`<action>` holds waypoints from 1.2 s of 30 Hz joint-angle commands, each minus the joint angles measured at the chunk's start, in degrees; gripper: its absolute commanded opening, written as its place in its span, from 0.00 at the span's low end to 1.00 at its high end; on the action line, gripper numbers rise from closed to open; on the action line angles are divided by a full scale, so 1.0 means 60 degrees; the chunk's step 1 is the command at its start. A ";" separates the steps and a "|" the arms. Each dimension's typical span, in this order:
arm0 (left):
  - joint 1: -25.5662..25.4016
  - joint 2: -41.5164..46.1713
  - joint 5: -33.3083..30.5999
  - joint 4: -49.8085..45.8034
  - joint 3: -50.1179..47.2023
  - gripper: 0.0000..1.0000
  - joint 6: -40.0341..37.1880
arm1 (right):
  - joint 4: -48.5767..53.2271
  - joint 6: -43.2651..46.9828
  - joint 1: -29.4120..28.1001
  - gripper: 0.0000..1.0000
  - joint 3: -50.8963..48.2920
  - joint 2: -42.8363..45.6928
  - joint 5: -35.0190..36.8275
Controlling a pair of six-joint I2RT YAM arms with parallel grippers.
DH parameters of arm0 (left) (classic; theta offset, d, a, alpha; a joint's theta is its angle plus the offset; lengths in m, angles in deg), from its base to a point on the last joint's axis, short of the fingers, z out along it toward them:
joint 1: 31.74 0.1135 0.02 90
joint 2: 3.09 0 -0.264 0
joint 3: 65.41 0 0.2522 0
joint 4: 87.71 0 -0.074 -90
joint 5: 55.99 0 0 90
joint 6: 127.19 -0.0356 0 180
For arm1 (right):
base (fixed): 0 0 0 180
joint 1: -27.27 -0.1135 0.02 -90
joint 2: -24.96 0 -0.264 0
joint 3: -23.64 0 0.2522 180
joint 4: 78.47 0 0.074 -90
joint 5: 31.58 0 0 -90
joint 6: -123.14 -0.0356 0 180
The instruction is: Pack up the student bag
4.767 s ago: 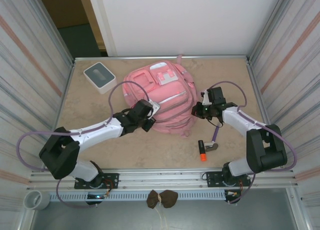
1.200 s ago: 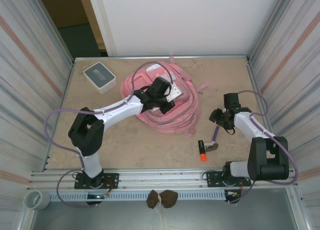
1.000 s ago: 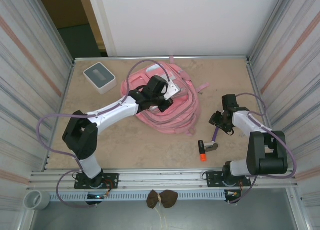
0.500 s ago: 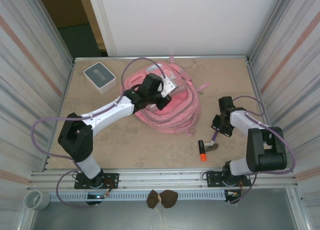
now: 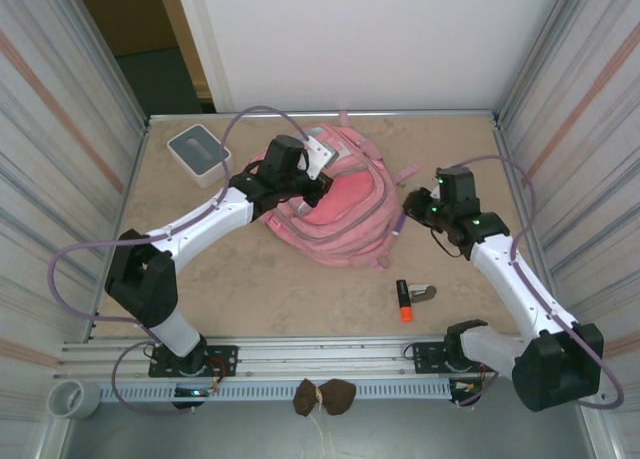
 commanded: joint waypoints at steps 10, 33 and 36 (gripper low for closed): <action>0.0095 0.0055 0.0236 -0.0097 0.1833 0.00 0.0601 | -0.4522 -0.3756 -0.2098 0.11 0.1488 -0.3571 0.0154; 0.0205 0.0107 0.0022 0.0223 0.1107 0.00 0.0527 | 0.5101 -0.0875 -0.3532 0.65 -0.0809 0.0286 0.3664; 0.0215 0.0070 0.0015 0.0205 0.1078 0.00 0.0516 | 0.5673 -0.1759 -0.4186 0.69 -0.1364 0.0739 0.3746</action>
